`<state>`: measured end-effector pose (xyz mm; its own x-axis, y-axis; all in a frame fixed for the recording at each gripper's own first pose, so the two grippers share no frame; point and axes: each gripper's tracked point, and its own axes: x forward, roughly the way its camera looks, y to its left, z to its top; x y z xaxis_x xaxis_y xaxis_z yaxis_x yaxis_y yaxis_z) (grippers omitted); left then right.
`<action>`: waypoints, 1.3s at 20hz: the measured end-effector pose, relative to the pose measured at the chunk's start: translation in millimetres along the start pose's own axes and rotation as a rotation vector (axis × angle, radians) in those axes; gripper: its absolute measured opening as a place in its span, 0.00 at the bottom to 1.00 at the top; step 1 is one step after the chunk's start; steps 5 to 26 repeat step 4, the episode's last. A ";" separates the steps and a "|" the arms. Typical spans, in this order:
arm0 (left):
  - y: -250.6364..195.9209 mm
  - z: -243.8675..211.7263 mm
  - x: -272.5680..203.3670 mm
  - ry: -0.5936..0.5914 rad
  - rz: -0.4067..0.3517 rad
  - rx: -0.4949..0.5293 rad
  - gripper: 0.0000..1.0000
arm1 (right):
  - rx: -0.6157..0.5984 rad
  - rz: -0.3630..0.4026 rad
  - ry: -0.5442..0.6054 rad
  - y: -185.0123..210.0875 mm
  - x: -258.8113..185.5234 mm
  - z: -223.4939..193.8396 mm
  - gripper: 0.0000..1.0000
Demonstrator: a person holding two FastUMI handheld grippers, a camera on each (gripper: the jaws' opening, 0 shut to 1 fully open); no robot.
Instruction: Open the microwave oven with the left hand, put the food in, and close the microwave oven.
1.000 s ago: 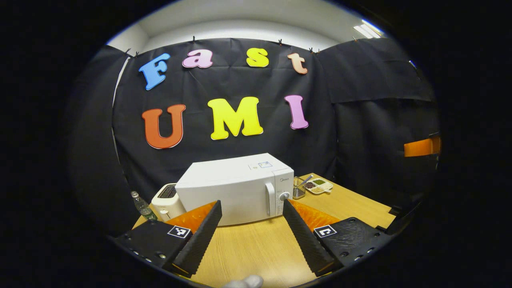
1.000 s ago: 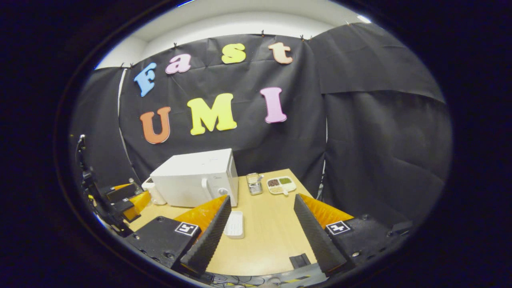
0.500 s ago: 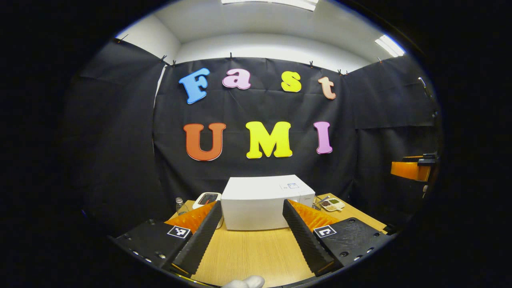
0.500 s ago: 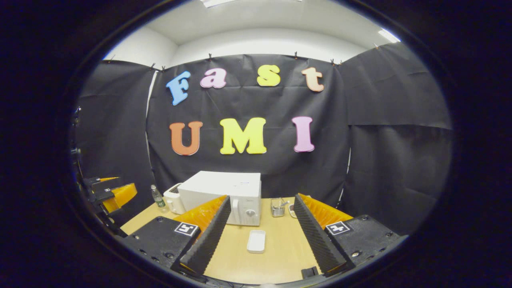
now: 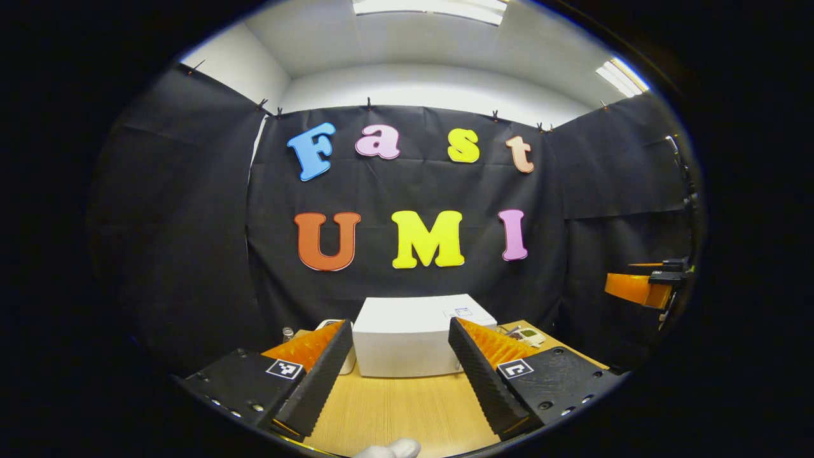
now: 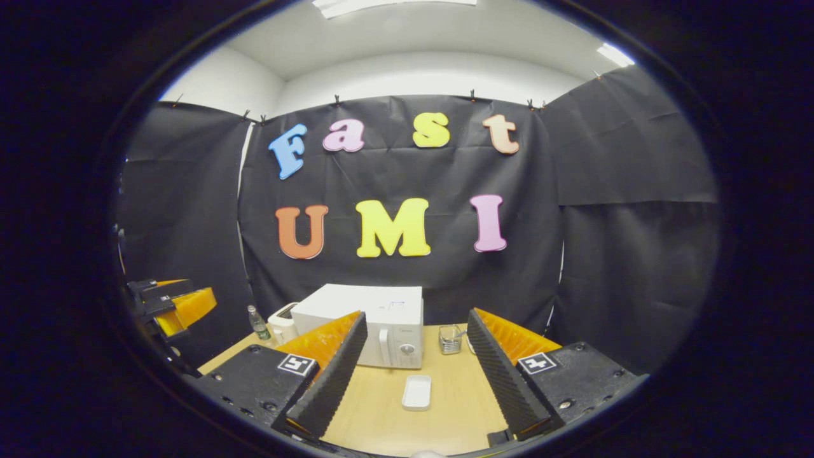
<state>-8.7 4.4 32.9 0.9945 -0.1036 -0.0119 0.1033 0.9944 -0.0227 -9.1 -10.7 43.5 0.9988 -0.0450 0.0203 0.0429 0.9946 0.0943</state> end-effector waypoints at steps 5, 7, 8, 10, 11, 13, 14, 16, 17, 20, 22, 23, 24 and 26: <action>-7.8 2.4 4.2 -0.001 0.000 0.008 0.87 | 0.012 0.007 0.009 -6.1 5.9 -1.3 0.90; -7.8 2.4 4.2 -0.001 0.000 0.008 0.87 | 0.012 0.007 0.009 -6.1 5.9 -1.3 0.90; -7.8 2.4 4.2 -0.001 0.000 0.008 0.87 | 0.012 0.007 0.009 -6.1 5.9 -1.3 0.90; -7.8 2.4 4.2 -0.001 0.000 0.008 0.87 | 0.012 0.007 0.009 -6.1 5.9 -1.3 0.90; -7.8 2.4 4.2 -0.001 0.000 0.008 0.87 | 0.012 0.007 0.009 -6.1 5.9 -1.3 0.90; -7.8 2.4 4.2 -0.001 0.000 0.008 0.87 | 0.012 0.007 0.009 -6.1 5.9 -1.3 0.90; -7.8 2.4 4.2 -0.001 0.000 0.008 0.87 | 0.012 0.007 0.009 -6.1 5.9 -1.3 0.90; -7.8 2.4 4.2 -0.001 0.000 0.008 0.87 | 0.012 0.007 0.009 -6.1 5.9 -1.3 0.90; -7.8 2.4 4.2 -0.001 0.000 0.008 0.87 | 0.012 0.007 0.009 -6.1 5.9 -1.3 0.90; -7.8 2.4 4.2 -0.001 0.000 0.008 0.87 | 0.012 0.007 0.009 -6.1 5.9 -1.3 0.90; -7.8 2.4 4.2 -0.001 0.000 0.008 0.87 | 0.012 0.007 0.009 -6.1 5.9 -1.3 0.90; -7.8 2.4 4.2 -0.001 0.000 0.008 0.87 | 0.012 0.007 0.009 -6.1 5.9 -1.3 0.90; -7.8 2.4 4.2 -0.001 0.000 0.008 0.87 | 0.012 0.007 0.009 -6.1 5.9 -1.3 0.90; -7.8 2.4 4.2 -0.001 0.000 0.008 0.87 | 0.012 0.007 0.009 -6.1 5.9 -1.3 0.90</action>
